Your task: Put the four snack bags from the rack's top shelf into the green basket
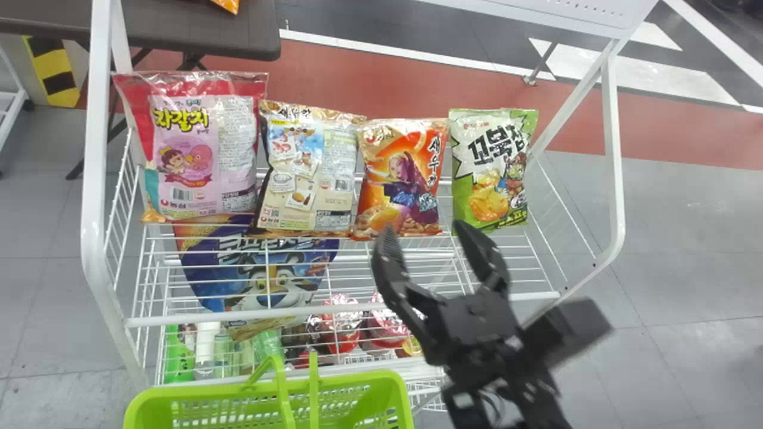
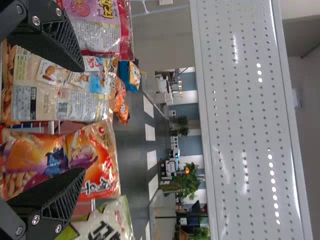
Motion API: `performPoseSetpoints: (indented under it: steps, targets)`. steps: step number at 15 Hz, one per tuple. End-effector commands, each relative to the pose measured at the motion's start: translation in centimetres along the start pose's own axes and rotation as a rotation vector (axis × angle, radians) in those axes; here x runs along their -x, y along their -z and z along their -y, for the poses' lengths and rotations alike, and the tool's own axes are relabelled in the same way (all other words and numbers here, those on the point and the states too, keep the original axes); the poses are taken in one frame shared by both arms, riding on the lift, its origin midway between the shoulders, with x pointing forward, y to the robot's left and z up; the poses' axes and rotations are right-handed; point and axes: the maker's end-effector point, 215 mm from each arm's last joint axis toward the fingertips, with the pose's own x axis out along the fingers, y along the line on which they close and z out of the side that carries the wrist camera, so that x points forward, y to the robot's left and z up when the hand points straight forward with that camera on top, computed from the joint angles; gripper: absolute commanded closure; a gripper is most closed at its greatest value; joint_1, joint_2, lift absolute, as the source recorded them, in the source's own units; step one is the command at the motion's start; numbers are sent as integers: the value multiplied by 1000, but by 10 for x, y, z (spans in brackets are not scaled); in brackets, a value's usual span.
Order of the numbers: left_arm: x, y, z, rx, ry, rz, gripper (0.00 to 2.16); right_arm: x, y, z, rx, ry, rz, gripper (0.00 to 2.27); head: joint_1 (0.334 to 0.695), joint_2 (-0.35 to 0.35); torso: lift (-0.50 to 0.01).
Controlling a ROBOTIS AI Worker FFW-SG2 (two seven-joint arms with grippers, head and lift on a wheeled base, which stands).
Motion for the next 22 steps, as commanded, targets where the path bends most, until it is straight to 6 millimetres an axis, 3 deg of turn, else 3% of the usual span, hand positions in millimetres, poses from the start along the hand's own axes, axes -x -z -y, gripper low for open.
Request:
performPoseSetpoints:
  steps: [1,4,5,6,9,12,13,15,16,18,22]
  targets:
    - [1,1,0,0,3,-4,1895,-57,26,-50,7,-102,-49,113,695,-350,0]
    - [2,1,0,0,5,-7,1895,-112,40,-109,-10,-215,-59,113,695,-331,0]
    - [3,1,-1,0,6,-10,1895,-130,44,-129,-15,-256,-61,113,695,-232,0]
    - [3,0,0,-2,9,-9,1895,-143,49,-143,-12,-282,-67,113,695,-190,0]
    - [5,0,-3,8,20,-11,1895,-177,70,-146,21,-298,-104,113,695,-60,0]
    - [6,-2,-5,11,34,-8,1895,-197,83,-147,32,-322,-152,137,695,-41,0]
    - [6,-3,-5,8,34,-10,1895,-201,87,-152,27,-354,-176,346,695,-34,0]
    - [7,-2,-6,9,38,-14,1895,-201,93,-161,37,-377,-209,1622,695,-20,0]
    - [6,-2,-6,10,39,-15,1895,-200,96,-162,36,-381,-225,1970,695,-13,0]
    - [6,-1,-6,10,39,-17,1895,-195,97,-174,53,-419,-231,2159,695,0,0]
    - [7,-1,-6,11,41,-17,1895,-181,76,-202,37,-491,-193,2192,695,30,0]
